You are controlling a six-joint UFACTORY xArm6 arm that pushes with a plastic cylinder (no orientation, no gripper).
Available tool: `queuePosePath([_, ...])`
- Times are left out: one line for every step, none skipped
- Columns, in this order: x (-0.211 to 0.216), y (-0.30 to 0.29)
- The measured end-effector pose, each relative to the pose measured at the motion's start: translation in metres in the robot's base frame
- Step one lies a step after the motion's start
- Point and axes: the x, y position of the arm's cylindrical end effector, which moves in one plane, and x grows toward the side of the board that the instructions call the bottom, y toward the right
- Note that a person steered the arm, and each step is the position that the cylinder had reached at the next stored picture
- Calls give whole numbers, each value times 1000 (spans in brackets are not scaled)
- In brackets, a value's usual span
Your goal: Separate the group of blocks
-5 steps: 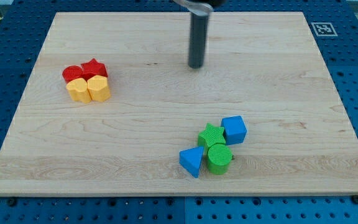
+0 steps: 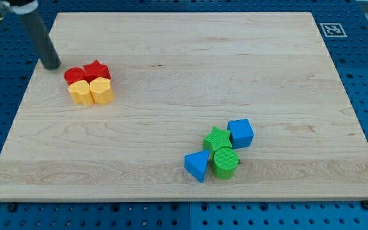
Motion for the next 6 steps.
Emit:
queuePosePath([29,3])
queuePosePath([30,57])
queuePosePath([23,120])
queuePosePath([9,129])
queuePosePath([19,126])
queuePosePath([22,141])
